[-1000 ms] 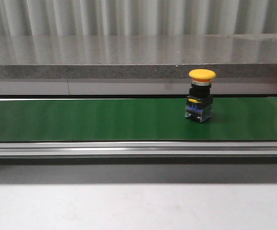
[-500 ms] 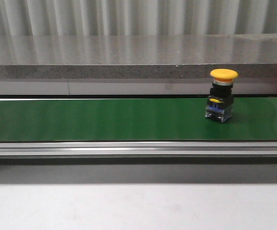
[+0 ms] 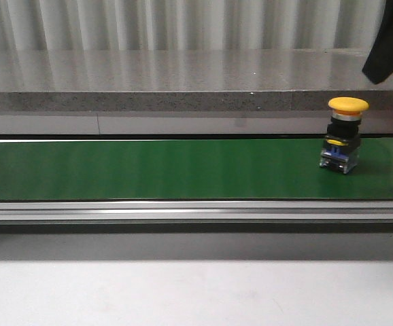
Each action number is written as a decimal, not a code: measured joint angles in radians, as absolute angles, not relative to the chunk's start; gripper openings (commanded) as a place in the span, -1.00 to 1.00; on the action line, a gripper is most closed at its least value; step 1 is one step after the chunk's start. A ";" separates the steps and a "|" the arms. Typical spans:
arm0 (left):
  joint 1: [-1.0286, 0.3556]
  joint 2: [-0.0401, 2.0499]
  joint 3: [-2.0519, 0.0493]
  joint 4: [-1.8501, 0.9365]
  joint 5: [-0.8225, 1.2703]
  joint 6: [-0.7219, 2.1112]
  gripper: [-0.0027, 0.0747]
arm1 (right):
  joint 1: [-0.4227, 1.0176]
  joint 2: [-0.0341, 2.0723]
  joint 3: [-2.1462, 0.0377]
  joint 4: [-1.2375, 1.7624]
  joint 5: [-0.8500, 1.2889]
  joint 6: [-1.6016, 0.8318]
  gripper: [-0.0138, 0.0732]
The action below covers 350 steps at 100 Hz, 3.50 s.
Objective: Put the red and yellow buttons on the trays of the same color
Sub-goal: 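Grasp the yellow button on the belt with the right gripper, then lower the yellow button into the yellow tray and release it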
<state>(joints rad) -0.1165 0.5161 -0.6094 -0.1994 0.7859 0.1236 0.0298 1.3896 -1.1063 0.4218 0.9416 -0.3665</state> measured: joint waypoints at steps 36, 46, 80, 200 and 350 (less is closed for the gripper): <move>-0.116 0.516 -0.609 -0.199 0.786 0.124 -0.98 | 0.052 1.542 -1.106 0.422 0.789 -0.462 0.34; -0.116 0.516 -0.609 -0.199 0.786 0.124 -0.98 | 0.052 1.563 -1.106 0.422 0.770 -0.476 -0.06; -0.116 0.516 -0.609 -0.199 0.786 0.124 -0.98 | 0.049 1.554 -1.105 0.420 0.758 -0.467 -0.51; -0.116 0.516 -0.609 -0.199 0.786 0.124 -0.98 | -0.618 1.461 -0.993 0.406 0.673 -0.220 -0.51; -0.116 0.516 -0.609 -0.199 0.786 0.124 -0.98 | -0.475 1.383 -0.993 0.389 0.644 -0.220 -0.63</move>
<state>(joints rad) -0.1165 0.5161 -0.6094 -0.1994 0.7859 0.1242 -0.4750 1.3833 -0.9933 0.3891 0.6437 -0.2202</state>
